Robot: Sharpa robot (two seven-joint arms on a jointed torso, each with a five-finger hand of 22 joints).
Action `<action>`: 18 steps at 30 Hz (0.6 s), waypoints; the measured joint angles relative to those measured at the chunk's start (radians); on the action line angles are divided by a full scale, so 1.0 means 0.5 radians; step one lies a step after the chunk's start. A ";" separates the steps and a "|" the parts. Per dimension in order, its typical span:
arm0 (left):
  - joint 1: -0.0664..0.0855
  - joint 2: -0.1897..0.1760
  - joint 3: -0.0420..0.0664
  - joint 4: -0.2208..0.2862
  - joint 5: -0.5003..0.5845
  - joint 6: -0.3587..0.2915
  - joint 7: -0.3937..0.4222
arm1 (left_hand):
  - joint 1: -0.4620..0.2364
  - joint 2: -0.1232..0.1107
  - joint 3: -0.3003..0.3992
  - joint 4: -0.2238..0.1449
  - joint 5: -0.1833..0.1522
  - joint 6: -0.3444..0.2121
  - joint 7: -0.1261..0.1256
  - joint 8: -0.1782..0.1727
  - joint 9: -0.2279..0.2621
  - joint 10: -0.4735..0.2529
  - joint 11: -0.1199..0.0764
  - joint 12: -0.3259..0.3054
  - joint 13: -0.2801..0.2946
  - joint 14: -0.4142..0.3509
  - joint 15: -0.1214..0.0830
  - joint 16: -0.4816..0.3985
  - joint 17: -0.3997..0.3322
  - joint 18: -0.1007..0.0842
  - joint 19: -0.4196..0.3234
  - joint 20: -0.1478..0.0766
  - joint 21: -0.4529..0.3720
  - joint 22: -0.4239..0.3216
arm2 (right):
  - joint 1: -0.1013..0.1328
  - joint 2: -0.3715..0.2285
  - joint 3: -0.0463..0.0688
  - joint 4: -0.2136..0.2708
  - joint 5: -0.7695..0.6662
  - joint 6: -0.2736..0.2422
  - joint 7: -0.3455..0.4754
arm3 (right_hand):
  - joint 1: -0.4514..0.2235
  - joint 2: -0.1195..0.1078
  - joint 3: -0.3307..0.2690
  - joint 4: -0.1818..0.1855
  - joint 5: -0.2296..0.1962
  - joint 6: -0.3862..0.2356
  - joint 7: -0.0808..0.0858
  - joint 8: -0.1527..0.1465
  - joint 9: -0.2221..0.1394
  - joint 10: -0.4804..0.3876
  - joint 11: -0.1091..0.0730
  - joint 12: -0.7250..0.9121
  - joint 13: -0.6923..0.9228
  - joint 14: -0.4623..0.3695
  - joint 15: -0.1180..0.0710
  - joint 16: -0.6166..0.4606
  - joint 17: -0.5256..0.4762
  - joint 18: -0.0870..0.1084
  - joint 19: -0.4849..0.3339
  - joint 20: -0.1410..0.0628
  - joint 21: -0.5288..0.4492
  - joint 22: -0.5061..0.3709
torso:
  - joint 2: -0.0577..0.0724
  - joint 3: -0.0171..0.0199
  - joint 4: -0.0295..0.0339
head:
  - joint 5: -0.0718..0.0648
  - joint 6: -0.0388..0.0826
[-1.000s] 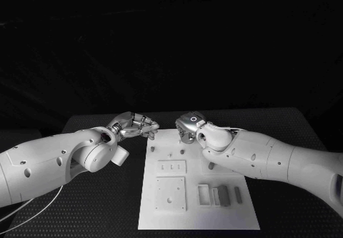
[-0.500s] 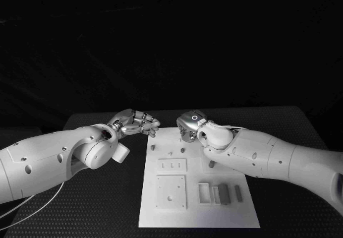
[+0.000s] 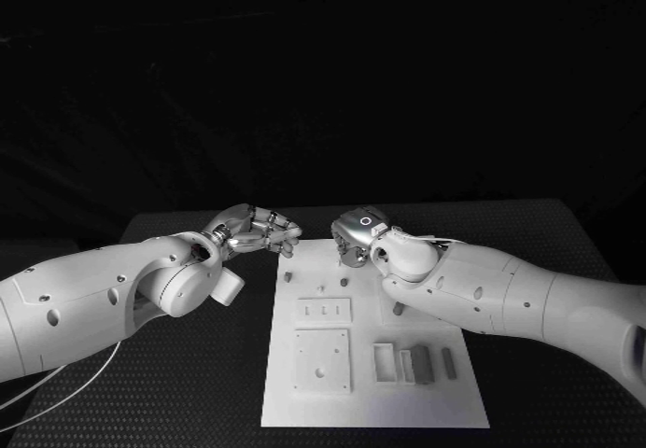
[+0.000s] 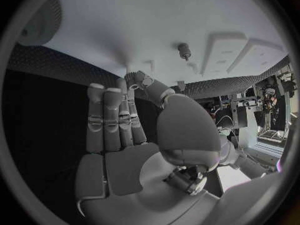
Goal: Assemble the parts on the task board
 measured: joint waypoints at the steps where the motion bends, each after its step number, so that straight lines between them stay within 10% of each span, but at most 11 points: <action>1: 0.001 0.000 0.000 -0.001 0.000 0.000 0.000 | 0.000 0.000 0.000 0.000 0.000 0.000 0.000 0.000 0.000 0.000 0.000 0.000 0.000 0.000 0.000 0.000 0.000 0.000 0.000 0.000 0.000 0.000 | 0.000 0.000 0.000 0.000 0.000 -0.003 -0.001 | 0.000 0.000 0.000 0.000 0.000 0.000 0.000 0.000 0.001 0.000 0.000 0.000 0.000 0.002 0.002 0.000 0.000 0.000 -0.002 -0.002 0.004 0.000 | 0.000 -0.0002 0.000 | 0.001 0.000; 18: 0.004 0.001 0.000 -0.001 0.000 0.008 -0.001 | 0.000 0.000 0.000 0.000 0.000 0.000 0.000 -0.007 0.000 0.000 0.000 -0.008 0.003 0.000 0.000 -0.008 0.002 -0.011 0.000 0.000 0.000 0.000 | 0.000 0.014 0.000 -0.027 -0.002 -0.013 -0.005 | 0.000 0.000 0.006 -0.006 0.000 -0.002 0.002 0.007 0.003 0.000 0.000 0.001 0.000 0.003 0.004 0.007 0.000 -0.003 0.001 -0.015 0.004 -0.001 | 0.001 -0.0002 -0.001 | 0.003 0.001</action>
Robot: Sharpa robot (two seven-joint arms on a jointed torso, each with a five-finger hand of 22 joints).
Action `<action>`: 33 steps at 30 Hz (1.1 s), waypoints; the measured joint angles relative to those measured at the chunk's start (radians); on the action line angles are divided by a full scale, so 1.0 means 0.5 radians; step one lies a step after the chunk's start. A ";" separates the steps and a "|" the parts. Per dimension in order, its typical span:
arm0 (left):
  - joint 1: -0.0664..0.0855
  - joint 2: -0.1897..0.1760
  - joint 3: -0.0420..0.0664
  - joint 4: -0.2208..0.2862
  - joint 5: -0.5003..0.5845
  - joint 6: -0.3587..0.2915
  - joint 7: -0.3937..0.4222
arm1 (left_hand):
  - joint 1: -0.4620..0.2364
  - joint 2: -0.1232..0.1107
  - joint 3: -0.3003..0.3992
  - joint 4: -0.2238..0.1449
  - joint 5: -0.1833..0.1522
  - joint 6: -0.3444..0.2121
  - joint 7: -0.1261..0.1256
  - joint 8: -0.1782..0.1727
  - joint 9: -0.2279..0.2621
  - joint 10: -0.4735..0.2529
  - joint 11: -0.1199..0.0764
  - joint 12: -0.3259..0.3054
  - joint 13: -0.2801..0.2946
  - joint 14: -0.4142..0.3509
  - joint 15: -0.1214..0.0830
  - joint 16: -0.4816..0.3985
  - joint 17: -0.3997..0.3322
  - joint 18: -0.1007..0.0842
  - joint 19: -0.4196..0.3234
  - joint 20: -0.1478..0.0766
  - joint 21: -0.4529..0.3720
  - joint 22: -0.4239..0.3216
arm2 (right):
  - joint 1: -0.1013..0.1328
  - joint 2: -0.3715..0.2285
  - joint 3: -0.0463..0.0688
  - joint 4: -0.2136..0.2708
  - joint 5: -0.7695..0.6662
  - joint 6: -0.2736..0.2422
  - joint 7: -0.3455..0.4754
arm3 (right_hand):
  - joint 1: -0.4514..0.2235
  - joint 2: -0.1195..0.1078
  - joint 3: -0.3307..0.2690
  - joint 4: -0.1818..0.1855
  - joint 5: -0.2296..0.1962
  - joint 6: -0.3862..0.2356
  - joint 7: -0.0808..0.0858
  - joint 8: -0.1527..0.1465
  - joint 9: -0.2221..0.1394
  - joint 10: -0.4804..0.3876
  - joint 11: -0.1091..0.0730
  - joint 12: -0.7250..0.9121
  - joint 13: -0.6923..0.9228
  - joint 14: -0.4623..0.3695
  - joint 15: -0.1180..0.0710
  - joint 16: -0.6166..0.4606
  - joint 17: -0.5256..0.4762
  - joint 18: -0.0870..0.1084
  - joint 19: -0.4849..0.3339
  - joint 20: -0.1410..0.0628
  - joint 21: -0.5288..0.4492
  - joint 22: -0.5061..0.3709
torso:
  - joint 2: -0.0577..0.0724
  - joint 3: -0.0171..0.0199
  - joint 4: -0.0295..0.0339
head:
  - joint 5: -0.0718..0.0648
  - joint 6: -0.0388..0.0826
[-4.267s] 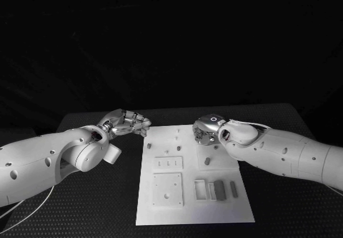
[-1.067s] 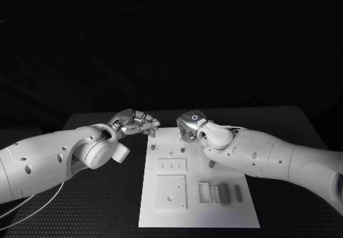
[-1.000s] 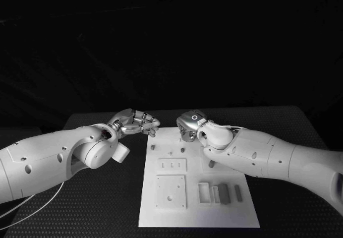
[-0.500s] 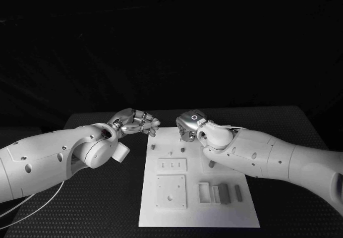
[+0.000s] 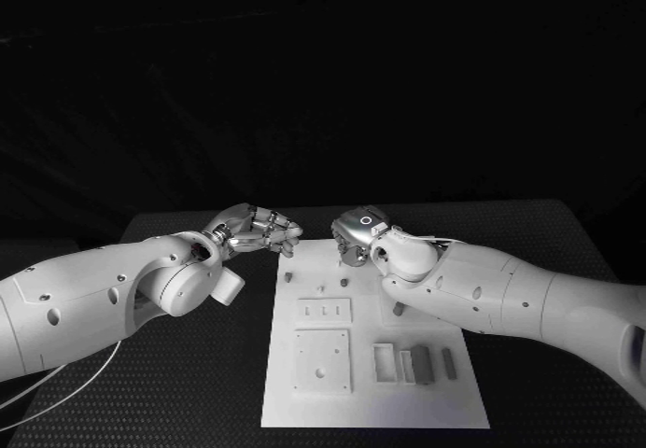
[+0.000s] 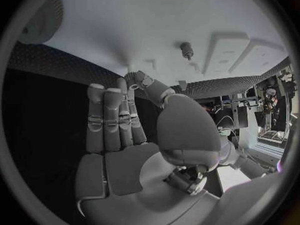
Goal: Assemble the parts on the task board
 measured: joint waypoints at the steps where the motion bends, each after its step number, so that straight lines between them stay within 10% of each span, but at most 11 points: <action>1: 0.000 0.000 0.000 0.000 0.000 0.000 0.000 | 0.000 0.000 0.000 0.000 0.000 0.000 0.000 0.000 0.000 0.000 0.000 0.000 0.001 0.000 0.000 0.000 0.000 0.000 0.000 0.000 0.000 0.000 | 0.000 0.001 0.000 -0.003 0.000 0.000 0.000 | 0.000 0.000 0.000 0.000 0.000 0.000 0.000 0.000 0.000 0.000 0.000 0.000 0.000 0.000 0.000 0.000 0.000 0.000 0.000 0.000 0.000 0.000 | 0.000 0.0000 0.000 | 0.000 0.000; 33: 0.009 0.002 0.000 0.001 0.000 0.007 -0.003 | 0.000 0.000 0.000 0.000 0.000 0.000 0.000 0.000 0.000 -0.007 0.007 -0.007 0.004 0.002 0.012 0.000 0.006 -0.001 0.000 0.000 0.000 0.003 | 0.001 0.034 0.000 -0.059 0.075 0.035 0.041 | 0.000 0.000 0.000 0.001 0.000 0.004 -0.004 -0.012 0.007 0.000 0.000 0.001 0.000 -0.011 0.002 0.000 0.001 -0.013 -0.008 -0.007 0.016 0.000 | 0.002 -0.0012 -0.001 | -0.001 -0.024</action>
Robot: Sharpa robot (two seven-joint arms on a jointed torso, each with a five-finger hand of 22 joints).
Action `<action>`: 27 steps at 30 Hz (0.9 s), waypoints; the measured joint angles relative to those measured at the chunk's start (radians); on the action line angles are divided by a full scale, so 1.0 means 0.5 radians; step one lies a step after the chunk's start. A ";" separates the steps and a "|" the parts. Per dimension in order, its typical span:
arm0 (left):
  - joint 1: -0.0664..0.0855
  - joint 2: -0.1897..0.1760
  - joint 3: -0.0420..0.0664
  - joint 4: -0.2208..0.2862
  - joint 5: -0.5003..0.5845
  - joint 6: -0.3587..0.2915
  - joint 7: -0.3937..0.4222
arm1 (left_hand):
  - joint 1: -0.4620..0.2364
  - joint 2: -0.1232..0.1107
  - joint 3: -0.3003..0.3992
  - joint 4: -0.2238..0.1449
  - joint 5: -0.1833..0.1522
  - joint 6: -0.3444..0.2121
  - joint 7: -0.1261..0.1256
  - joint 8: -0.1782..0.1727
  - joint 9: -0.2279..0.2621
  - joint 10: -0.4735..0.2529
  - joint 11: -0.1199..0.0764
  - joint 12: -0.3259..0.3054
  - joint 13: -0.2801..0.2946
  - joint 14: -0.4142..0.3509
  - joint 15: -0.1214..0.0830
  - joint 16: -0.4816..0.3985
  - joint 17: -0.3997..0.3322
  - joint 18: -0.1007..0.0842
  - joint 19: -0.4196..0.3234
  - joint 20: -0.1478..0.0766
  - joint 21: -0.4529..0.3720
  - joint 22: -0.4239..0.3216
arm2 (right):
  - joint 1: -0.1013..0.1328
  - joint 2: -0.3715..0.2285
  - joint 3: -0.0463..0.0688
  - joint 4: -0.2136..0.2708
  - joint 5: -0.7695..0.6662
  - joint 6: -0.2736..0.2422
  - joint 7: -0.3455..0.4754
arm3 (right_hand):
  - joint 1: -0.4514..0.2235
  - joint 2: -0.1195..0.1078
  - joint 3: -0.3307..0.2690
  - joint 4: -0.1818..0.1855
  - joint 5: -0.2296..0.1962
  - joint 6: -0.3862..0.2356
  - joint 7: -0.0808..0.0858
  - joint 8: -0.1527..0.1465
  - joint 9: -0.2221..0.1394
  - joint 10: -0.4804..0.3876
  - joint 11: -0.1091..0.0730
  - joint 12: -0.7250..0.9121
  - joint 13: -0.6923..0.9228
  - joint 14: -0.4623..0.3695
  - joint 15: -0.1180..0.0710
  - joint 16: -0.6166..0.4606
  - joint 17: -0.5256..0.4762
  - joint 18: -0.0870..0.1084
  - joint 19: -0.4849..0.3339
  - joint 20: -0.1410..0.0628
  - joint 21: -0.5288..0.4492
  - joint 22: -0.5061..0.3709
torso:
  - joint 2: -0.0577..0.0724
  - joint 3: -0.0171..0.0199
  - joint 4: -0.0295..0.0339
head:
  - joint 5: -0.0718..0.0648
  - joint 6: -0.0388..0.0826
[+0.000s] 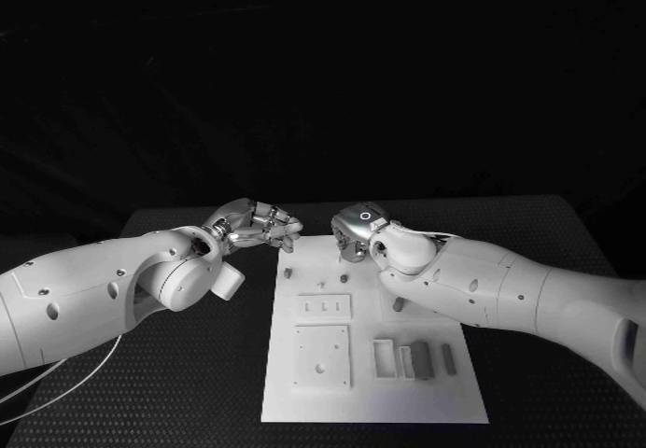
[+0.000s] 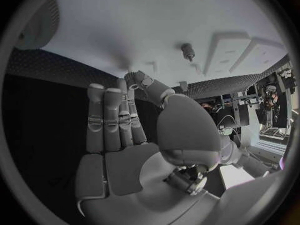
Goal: Assemble the parts on the task board
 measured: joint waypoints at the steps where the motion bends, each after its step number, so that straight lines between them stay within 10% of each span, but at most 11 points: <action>1: 0.000 0.000 0.000 0.000 0.000 0.000 0.000 | 0.000 0.000 0.000 0.000 0.000 0.000 0.000 0.000 0.000 0.000 0.000 0.000 0.000 0.000 0.000 0.000 0.000 0.000 0.000 0.000 0.000 0.000 | 0.000 0.001 0.000 -0.002 0.002 0.000 0.001 | 0.000 0.000 0.000 0.000 0.000 0.000 0.000 0.000 0.000 0.000 0.000 0.000 0.000 -0.001 0.001 0.000 0.000 -0.001 0.000 0.000 0.000 0.000 | 0.000 0.0002 0.000 | 0.000 -0.001; 15: 0.001 0.002 0.000 0.000 0.000 0.001 -0.001 | 0.000 0.000 0.000 0.000 0.000 0.000 0.000 0.000 0.000 0.000 0.000 0.000 0.002 0.000 0.000 -0.008 0.002 0.000 0.000 0.000 0.000 0.001 | -0.002 0.027 -0.010 -0.054 0.054 0.019 0.033 | 0.000 0.000 0.011 0.011 0.009 -0.059 0.036 -0.038 0.005 -0.001 0.000 -0.044 0.000 -0.037 0.020 -0.024 -0.024 -0.001 -0.046 0.018 0.000 0.001 | 0.000 0.0010 0.001 | -0.002 -0.005; 22: 0.002 0.002 0.000 0.000 0.000 0.001 -0.002 | 0.000 0.000 0.000 0.000 0.000 0.000 0.000 0.000 0.000 0.000 0.000 0.000 0.003 0.000 -0.001 -0.008 0.002 0.000 0.000 0.000 0.000 0.001 | -0.006 0.024 -0.016 -0.063 0.107 0.030 0.054 | 0.021 -0.006 0.026 0.026 0.020 -0.280 0.128 -0.170 -0.047 -0.256 0.084 -0.073 0.029 -0.067 0.097 -0.035 -0.061 -0.002 -0.092 0.038 -0.008 0.001 | 0.000 0.0008 -0.001 | 0.002 -0.010; 27: 0.002 0.000 0.000 0.000 0.000 0.001 -0.002 | 0.000 0.000 0.000 0.000 0.000 0.000 0.000 -0.008 0.000 0.000 0.000 -0.009 0.003 0.000 -0.001 -0.008 0.004 -0.001 0.000 0.000 0.000 0.001 | -0.006 0.019 -0.016 -0.064 0.139 0.019 0.056 | -0.018 -0.091 0.027 0.026 0.020 -0.361 0.160 -0.210 -0.068 -0.377 0.119 -0.072 -0.021 -0.096 0.125 -0.035 -0.076 -0.001 -0.111 0.053 -0.008 0.001 | 0.000 0.0008 -0.002 | 0.002 -0.014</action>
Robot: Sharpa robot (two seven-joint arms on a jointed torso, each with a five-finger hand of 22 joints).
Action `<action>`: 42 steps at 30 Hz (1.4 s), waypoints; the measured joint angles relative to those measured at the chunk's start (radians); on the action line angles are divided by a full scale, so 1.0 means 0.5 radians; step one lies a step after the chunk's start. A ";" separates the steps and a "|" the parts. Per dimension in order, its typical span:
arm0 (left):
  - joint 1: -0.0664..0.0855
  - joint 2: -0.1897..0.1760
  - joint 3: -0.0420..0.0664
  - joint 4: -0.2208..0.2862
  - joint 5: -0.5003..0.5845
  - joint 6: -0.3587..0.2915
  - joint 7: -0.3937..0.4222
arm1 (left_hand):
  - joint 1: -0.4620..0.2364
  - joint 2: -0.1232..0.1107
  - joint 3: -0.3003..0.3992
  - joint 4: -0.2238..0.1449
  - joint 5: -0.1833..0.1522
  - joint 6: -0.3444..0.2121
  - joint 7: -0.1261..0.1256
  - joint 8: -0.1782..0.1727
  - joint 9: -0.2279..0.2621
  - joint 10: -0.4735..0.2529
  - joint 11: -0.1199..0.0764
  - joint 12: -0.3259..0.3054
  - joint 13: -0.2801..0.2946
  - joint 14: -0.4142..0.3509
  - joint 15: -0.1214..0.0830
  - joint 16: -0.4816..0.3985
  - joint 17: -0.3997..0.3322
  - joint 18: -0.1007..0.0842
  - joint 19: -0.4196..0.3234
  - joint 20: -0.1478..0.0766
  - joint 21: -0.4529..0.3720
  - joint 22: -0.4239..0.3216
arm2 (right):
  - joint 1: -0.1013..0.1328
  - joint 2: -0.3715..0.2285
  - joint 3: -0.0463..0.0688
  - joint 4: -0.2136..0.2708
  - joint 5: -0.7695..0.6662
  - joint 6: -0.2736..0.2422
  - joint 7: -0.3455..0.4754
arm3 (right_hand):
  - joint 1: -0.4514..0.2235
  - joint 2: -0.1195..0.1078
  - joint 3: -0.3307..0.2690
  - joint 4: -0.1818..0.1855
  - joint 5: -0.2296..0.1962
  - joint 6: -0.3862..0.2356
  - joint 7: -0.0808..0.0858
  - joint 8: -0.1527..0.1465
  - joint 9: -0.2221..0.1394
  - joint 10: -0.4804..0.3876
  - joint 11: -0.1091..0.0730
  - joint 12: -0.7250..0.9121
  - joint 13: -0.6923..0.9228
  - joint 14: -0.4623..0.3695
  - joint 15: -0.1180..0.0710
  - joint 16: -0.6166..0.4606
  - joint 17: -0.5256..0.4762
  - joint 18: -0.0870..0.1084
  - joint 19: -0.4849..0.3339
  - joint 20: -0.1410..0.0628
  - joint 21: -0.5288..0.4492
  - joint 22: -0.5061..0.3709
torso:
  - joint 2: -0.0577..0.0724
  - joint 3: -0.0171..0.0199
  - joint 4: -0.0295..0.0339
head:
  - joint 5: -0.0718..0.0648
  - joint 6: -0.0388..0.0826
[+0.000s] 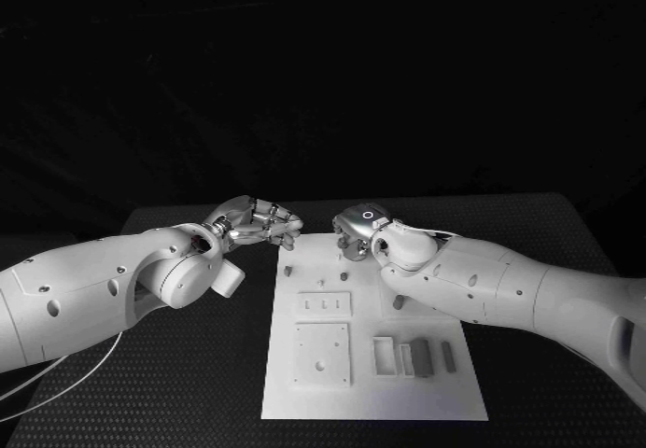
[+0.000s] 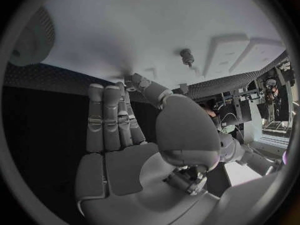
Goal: Assemble the parts on the task board
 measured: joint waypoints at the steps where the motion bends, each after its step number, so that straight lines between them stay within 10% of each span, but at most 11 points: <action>1: 0.000 0.000 0.000 0.000 0.000 0.000 0.000 | 0.000 0.000 0.000 0.000 0.000 0.000 0.000 0.000 0.000 0.000 0.000 0.000 0.000 0.000 0.000 0.000 0.000 0.000 0.000 0.000 0.000 0.000 | 0.000 -0.002 0.000 0.000 0.005 -0.003 0.000 | -0.007 -0.013 0.000 0.000 0.000 -0.005 0.004 -0.004 -0.002 -0.011 0.004 0.000 -0.008 -0.007 0.007 0.000 -0.002 0.000 0.000 0.000 -0.006 0.000 | 0.000 0.0000 0.000 | 0.000 0.000; 13: 0.001 -0.013 0.000 0.001 0.000 0.000 -0.001 | -0.008 -0.008 0.000 0.000 0.000 0.000 0.000 0.000 0.000 0.000 0.000 0.000 0.002 0.000 0.000 0.000 0.002 0.000 0.000 0.000 0.000 0.002 | 0.018 -0.143 0.003 0.177 0.054 -0.073 -0.002 | -0.020 -0.052 0.013 0.041 0.000 -0.029 0.007 -0.004 -0.007 -0.053 0.025 0.000 -0.036 -0.022 0.022 0.000 -0.011 0.000 -0.007 0.008 -0.009 0.001 | -0.001 0.0004 -0.001 | 0.007 0.001; 26: 0.002 -0.040 0.000 -0.012 0.000 -0.002 0.035 | -0.008 -0.008 0.010 0.001 0.000 0.000 0.000 0.000 0.003 0.004 0.004 0.000 0.012 0.000 0.000 -0.008 0.012 -0.001 0.000 0.000 -0.008 0.007 | 0.122 -0.638 0.095 0.625 0.295 -0.101 0.087 | -0.106 -0.138 -0.023 0.179 0.000 -0.008 -0.013 0.008 -0.005 0.014 -0.004 0.024 -0.036 0.006 0.016 0.052 -0.026 0.001 0.019 0.005 0.004 0.002 | -0.005 0.0079 -0.019 | 0.008 0.039; 32: 0.002 -0.038 0.000 -0.022 0.000 -0.002 0.074 | -0.008 -0.008 0.010 0.001 0.000 0.000 0.000 0.000 0.005 0.007 0.007 -0.002 0.017 0.001 0.001 -0.008 0.017 -0.001 0.000 0.000 -0.008 0.009 | 0.140 -0.771 0.095 0.623 0.408 -0.047 0.164 | -0.185 -0.217 -0.106 0.227 0.000 -0.048 -0.037 0.011 -0.007 0.184 -0.076 0.182 0.164 -0.035 -0.049 0.153 0.003 0.015 0.011 -0.006 0.051 0.003 | -0.012 0.0113 -0.040 | 0.017 0.052; 38: 0.002 -0.036 0.000 -0.039 0.001 -0.001 0.092 | -0.008 -0.008 0.010 0.001 0.000 0.000 0.000 0.000 0.005 0.007 0.007 -0.007 0.019 0.008 0.007 -0.008 0.019 -0.003 0.000 0.000 -0.008 0.011 | 0.139 -0.774 0.093 0.520 0.480 0.080 0.210 | -0.229 -0.197 -0.258 0.218 -0.006 -0.086 -0.069 0.036 0.054 -0.220 -0.133 1.057 1.434 -0.143 -0.096 0.395 0.049 0.050 -0.050 -0.021 0.177 0.006 | -0.018 0.0182 -0.055 | 0.023 0.057; 42: 0.002 -0.032 0.000 -0.053 0.001 0.000 0.094 | -0.008 -0.008 0.010 0.001 0.000 0.000 0.000 0.000 0.005 0.007 0.007 -0.009 0.021 0.008 0.007 -0.008 0.022 -0.003 0.000 0.000 -0.008 0.013 | 0.137 -0.719 0.093 0.432 0.507 0.159 0.236 | -0.233 -0.202 -0.251 0.225 -0.006 -0.100 -0.071 0.036 0.059 -0.277 -0.132 1.154 1.545 -0.158 -0.101 0.417 0.034 0.050 -0.065 -0.015 0.190 0.005 | -0.018 0.0201 -0.056 | 0.015 0.059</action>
